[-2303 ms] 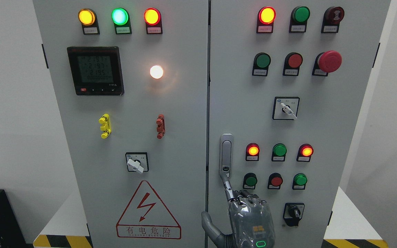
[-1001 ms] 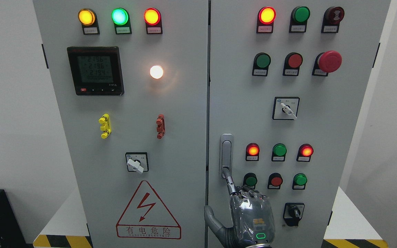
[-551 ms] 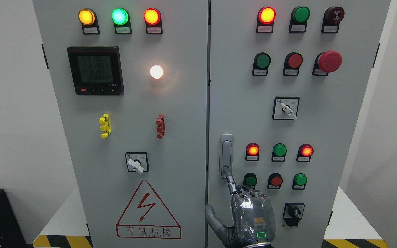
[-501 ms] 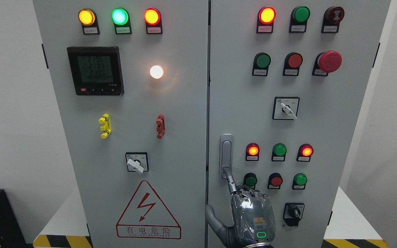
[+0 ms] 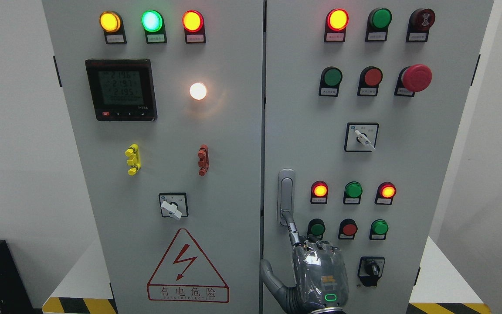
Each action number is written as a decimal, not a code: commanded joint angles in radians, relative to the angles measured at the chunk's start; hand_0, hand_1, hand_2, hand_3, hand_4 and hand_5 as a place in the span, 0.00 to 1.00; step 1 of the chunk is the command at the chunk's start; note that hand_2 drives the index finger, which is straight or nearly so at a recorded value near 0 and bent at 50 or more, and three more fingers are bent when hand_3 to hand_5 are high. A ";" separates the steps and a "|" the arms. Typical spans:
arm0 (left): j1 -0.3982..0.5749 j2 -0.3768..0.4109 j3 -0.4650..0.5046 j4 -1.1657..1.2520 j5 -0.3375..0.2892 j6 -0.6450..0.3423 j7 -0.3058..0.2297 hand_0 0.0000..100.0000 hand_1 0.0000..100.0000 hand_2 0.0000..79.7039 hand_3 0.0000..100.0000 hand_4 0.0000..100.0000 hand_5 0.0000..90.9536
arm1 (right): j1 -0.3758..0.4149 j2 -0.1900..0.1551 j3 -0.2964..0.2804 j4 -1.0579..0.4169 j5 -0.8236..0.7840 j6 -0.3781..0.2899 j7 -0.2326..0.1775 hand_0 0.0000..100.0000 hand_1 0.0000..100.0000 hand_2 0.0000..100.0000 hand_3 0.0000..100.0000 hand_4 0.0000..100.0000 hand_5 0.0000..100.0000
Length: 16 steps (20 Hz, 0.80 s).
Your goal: Release door handle
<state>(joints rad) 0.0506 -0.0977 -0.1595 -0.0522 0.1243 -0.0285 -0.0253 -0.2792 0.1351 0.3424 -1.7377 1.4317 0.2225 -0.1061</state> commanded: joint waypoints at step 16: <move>0.000 0.000 0.000 0.000 0.000 -0.001 -0.001 0.00 0.00 0.06 0.11 0.01 0.00 | 0.002 0.000 0.009 0.004 0.001 0.006 0.026 0.30 0.23 0.00 0.79 0.73 0.76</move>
<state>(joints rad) 0.0506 -0.0977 -0.1595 -0.0522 0.1243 -0.0283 -0.0253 -0.2778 0.1351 0.3486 -1.7350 1.4320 0.2269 -0.0826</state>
